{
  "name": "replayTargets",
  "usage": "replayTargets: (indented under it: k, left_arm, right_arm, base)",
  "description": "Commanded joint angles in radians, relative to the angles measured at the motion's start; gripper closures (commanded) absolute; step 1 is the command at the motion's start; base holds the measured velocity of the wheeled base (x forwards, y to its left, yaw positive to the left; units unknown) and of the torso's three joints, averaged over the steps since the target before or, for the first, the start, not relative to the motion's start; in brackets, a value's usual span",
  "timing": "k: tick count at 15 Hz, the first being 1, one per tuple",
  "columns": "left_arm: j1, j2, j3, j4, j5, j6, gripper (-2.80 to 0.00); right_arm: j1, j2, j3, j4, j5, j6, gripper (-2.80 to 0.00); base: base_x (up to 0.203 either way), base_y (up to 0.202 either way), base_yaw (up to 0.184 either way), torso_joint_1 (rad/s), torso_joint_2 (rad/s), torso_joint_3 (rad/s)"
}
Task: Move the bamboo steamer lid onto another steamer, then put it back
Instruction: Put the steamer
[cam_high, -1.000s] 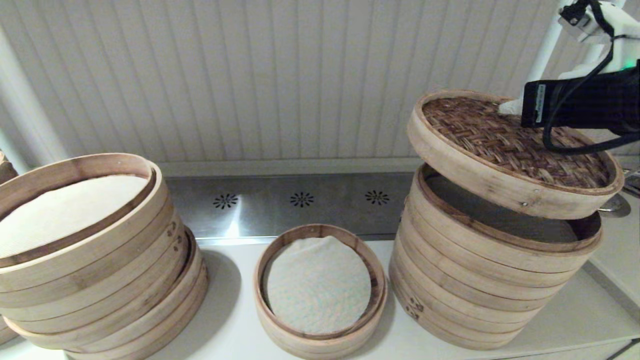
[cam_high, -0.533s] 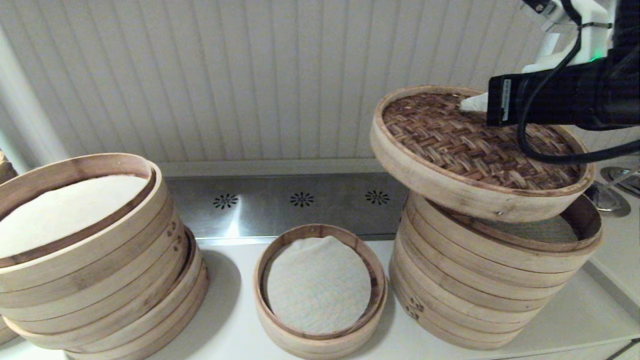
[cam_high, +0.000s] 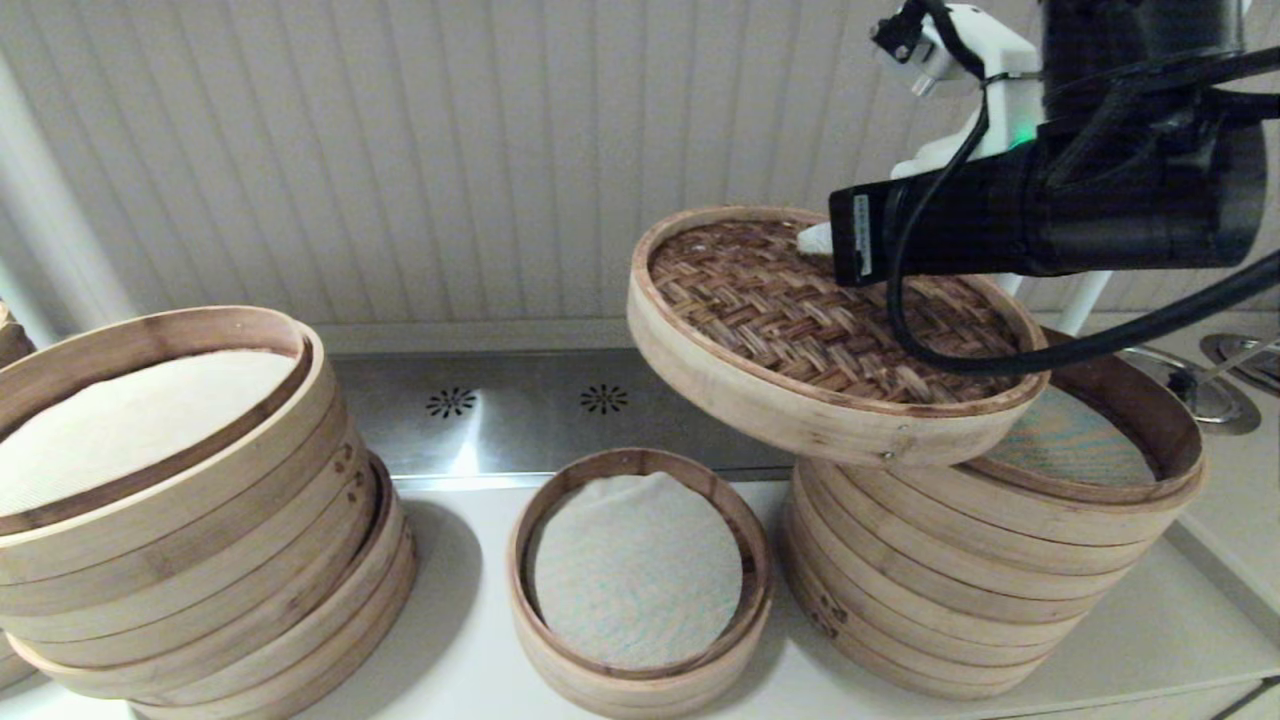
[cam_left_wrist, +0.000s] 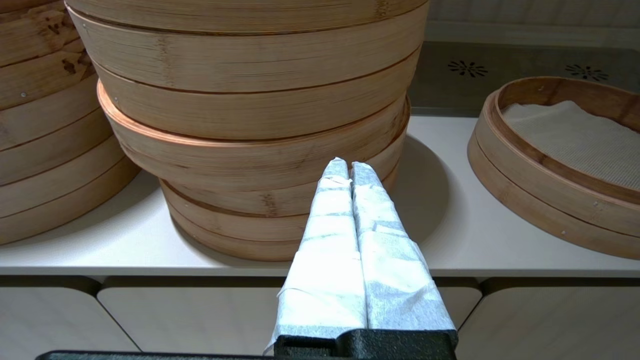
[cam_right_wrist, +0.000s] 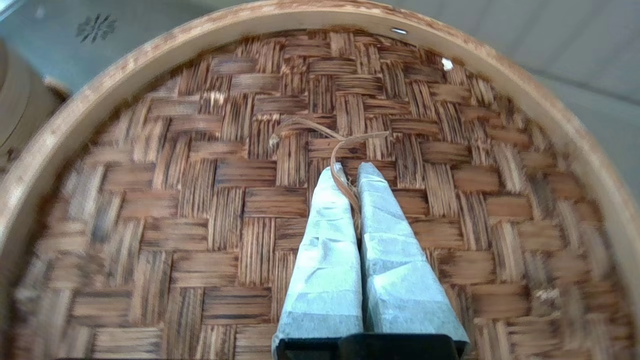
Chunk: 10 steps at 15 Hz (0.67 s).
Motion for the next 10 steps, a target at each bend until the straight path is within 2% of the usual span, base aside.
replayTargets:
  k: [1, 10]
  left_arm:
    - [0.0, 0.001, 0.0, 0.0, 0.0, 0.0, 0.0]
    - [0.0, 0.001, 0.0, 0.0, 0.0, 0.0, 0.0]
  right_arm:
    - [0.031, 0.067, -0.007, -0.002, -0.001, 0.002, 0.0]
    - [0.103, 0.206, -0.012, -0.008, 0.0, 0.024, 0.0]
  base:
    - [0.0, 0.0, 0.0, 0.0, 0.0, 0.0]
    - [0.0, 0.0, 0.0, 0.0, 0.0, 0.0]
